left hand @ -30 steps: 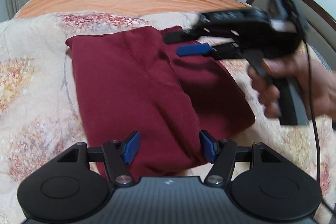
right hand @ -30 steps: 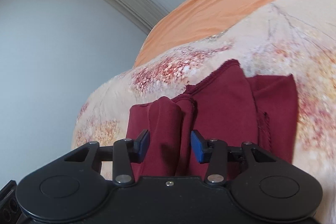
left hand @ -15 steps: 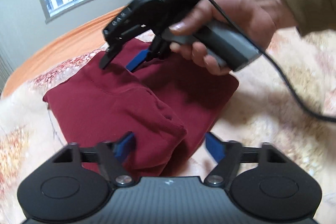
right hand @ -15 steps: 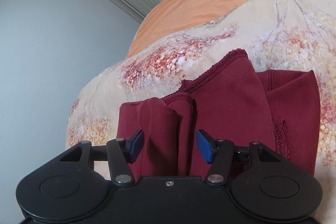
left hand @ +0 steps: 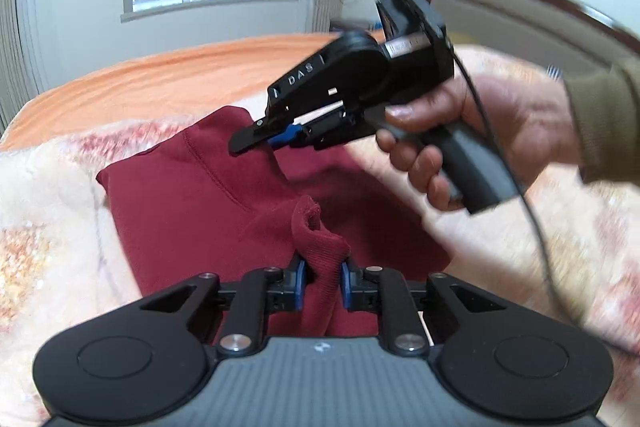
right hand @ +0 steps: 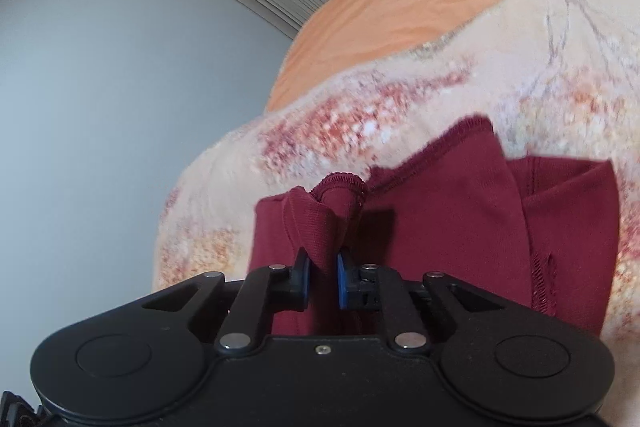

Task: Fold small clothes
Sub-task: 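Grasp the folded T-shirt edge with the left gripper while the right gripper grasps it too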

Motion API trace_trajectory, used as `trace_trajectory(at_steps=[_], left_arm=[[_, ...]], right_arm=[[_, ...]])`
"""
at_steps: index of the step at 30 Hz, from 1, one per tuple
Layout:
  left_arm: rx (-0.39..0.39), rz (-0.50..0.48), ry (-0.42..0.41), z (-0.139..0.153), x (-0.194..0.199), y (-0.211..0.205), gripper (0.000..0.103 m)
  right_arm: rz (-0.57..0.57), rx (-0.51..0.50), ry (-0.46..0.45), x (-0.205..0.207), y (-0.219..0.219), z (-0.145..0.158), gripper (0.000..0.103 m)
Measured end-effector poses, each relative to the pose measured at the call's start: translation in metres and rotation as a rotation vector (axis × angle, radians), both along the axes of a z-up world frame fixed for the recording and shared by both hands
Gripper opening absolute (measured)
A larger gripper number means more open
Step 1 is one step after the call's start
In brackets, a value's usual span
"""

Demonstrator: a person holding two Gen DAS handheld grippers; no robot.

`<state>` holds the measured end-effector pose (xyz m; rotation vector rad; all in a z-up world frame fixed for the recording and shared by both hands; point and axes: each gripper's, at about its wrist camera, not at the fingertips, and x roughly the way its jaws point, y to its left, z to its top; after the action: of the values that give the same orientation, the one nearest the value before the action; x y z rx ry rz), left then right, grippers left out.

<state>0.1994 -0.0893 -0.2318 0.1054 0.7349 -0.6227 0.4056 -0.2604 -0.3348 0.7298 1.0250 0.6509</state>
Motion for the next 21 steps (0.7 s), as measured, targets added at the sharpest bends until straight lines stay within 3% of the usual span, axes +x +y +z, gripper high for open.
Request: trace_trajectory(at_steps=[4, 8, 11, 21], left_arm=[[-0.062, -0.029, -0.01, 0.014, 0.0, -0.018, 0.018], [-0.087, -0.04, 0.013, 0.009, 0.007, -0.033, 0.018], [-0.084, -0.044, 0.037, 0.004, 0.013, -0.037, 0.018], [-0.063, -0.03, 0.067, 0.007, 0.018, -0.032, 0.018]], right_arm=[[-0.017, 0.008, -0.019, 0.006, -0.032, 0.018, 0.013], [-0.021, -0.054, 0.007, 0.012, -0.059, 0.017, 0.013], [-0.021, -0.09, 0.038, 0.013, -0.071, 0.008, 0.013], [-0.035, -0.076, 0.043, 0.01, -0.077, -0.001, 0.013]])
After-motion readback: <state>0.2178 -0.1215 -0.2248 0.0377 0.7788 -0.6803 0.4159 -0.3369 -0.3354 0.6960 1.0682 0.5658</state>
